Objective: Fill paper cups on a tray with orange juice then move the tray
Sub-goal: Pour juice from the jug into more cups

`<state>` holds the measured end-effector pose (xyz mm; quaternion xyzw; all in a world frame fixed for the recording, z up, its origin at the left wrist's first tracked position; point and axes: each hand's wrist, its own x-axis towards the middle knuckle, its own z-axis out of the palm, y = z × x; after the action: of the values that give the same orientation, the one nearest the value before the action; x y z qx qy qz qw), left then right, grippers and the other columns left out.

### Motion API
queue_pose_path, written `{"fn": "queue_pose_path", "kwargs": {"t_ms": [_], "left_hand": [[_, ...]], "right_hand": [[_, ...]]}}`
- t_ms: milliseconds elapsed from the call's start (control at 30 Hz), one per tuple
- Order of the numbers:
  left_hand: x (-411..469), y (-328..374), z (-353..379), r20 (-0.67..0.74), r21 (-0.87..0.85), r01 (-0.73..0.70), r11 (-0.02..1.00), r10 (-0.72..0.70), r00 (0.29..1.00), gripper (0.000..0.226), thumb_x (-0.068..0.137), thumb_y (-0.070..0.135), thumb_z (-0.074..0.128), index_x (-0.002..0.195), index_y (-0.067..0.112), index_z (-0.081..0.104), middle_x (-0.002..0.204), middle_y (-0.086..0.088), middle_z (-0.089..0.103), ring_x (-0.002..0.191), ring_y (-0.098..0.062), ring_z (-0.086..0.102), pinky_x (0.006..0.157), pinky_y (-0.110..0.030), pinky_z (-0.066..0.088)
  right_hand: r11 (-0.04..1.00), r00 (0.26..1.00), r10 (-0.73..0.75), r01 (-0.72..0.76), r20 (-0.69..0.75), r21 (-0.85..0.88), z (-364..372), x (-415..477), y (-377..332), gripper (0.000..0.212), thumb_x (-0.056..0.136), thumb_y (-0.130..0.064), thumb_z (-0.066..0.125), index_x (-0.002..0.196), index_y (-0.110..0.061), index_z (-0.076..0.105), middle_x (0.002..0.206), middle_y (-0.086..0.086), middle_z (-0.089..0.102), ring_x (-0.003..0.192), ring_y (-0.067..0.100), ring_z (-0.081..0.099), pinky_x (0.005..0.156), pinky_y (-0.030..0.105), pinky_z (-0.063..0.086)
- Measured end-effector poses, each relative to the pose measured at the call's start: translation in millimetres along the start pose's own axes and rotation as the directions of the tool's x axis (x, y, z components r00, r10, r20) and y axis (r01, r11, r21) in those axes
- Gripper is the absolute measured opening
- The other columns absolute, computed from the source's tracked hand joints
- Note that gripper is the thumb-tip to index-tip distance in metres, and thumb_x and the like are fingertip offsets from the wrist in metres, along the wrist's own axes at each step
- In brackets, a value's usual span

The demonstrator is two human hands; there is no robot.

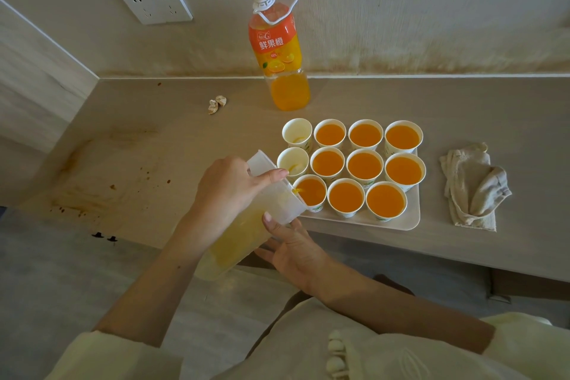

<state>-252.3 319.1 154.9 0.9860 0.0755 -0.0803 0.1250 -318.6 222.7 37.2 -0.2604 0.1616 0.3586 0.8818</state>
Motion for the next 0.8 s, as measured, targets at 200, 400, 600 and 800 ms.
{"fn": "queue_pose_path", "kwargs": {"t_ms": [200, 400, 600, 800], "left_hand": [[-2.4, 1.0, -1.2, -0.010, -0.006, 0.004, 1.000, -0.004, 1.000, 0.069, 0.073, 0.069, 0.061, 0.049, 0.014, 0.028, 0.047, 0.003, 0.025, 0.042, -0.012, 0.024, 0.047, -0.026, 0.018], [-6.1, -3.9, -0.3, -0.006, -0.064, -0.004, 0.998, 0.004, 1.000, 0.067, 0.075, 0.066, 0.062, 0.049, 0.014, 0.027, 0.047, 0.003, 0.026, 0.042, -0.012, 0.025, 0.047, -0.026, 0.019], [-11.9, -15.0, 5.4, -0.001, -0.193, 0.062, 0.979, -0.064, 0.998, 0.064, 0.077, 0.060, 0.065, 0.051, 0.014, 0.028, 0.049, 0.005, 0.027, 0.044, -0.010, 0.027, 0.049, -0.025, 0.021], [-15.1, -38.1, 14.7, 0.041, -0.368, 0.102, 0.924, -0.093, 0.995, 0.069, 0.061, 0.077, 0.061, 0.059, 0.011, 0.039, 0.058, -0.005, 0.033, 0.051, -0.014, 0.033, 0.052, -0.027, 0.028]], "right_hand": [[1.000, 1.000, 0.002, -0.002, -0.006, 0.006, 0.2, -0.3, 1.5, 0.081, 0.072, -0.023, 0.077, 0.141, -0.028, 0.034, 0.136, 0.008, 0.054, 0.127, 0.031, 0.050, 0.111, 0.053, 0.036], [1.000, 1.000, -0.011, 0.011, -0.017, -0.003, -1.8, 0.9, 2.4, 0.083, 0.071, -0.020, 0.078, 0.141, -0.026, 0.034, 0.135, 0.008, 0.055, 0.124, 0.031, 0.052, 0.109, 0.052, 0.038], [0.994, 0.997, -0.070, 0.066, -0.046, -0.084, -5.7, 2.3, 1.2, 0.094, 0.063, -0.022, 0.084, 0.141, -0.028, 0.031, 0.135, 0.005, 0.052, 0.126, 0.028, 0.047, 0.108, 0.051, 0.040], [0.980, 0.990, -0.116, 0.100, -0.084, -0.174, -3.0, 6.8, 1.6, 0.106, 0.056, -0.027, 0.092, 0.141, -0.030, 0.028, 0.133, 0.004, 0.051, 0.123, 0.027, 0.049, 0.100, 0.046, 0.049]]}}
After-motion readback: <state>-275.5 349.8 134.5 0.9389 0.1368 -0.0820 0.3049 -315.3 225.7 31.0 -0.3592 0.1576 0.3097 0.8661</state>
